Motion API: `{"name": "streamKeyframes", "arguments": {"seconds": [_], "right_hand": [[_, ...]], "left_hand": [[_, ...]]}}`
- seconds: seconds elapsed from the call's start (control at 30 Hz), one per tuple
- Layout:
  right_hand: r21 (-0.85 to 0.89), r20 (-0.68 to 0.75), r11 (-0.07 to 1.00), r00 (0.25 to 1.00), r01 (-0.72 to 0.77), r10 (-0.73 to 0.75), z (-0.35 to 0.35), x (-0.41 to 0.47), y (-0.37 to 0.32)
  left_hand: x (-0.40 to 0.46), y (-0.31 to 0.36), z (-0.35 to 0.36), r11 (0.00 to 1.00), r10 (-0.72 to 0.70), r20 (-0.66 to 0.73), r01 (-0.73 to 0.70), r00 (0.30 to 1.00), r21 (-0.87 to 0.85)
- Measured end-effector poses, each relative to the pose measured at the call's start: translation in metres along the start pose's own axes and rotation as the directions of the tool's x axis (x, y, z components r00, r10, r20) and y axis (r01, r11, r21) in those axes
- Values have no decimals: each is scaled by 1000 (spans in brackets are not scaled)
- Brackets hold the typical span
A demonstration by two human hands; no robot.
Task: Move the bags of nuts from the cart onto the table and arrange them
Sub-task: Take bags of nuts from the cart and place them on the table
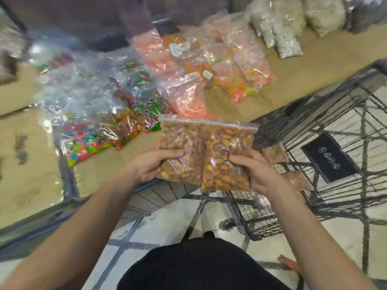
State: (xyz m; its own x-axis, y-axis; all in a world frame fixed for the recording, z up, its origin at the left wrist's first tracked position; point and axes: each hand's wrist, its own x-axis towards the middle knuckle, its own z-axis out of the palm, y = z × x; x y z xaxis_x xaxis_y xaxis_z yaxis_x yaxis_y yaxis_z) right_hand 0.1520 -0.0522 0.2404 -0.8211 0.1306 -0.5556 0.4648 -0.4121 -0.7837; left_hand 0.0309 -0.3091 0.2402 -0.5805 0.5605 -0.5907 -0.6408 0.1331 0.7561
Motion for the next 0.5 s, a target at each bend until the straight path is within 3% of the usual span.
{"name": "streamKeyframes", "arguments": {"seconds": [0.13, 0.3, 0.5], "right_hand": [[-77, 134, 997, 991, -13, 24, 76, 17, 4], [-144, 289, 990, 956, -16, 57, 185, 17, 30], [-200, 382, 980, 921, 6, 73, 306, -1, 84]], "left_hand": [[-58, -21, -53, 985, 107, -197, -131, 974, -112], [-142, -44, -121, 933, 268, -397, -339, 878, -118], [-244, -75, -204, 903, 311, -559, -423, 769, -79]]}}
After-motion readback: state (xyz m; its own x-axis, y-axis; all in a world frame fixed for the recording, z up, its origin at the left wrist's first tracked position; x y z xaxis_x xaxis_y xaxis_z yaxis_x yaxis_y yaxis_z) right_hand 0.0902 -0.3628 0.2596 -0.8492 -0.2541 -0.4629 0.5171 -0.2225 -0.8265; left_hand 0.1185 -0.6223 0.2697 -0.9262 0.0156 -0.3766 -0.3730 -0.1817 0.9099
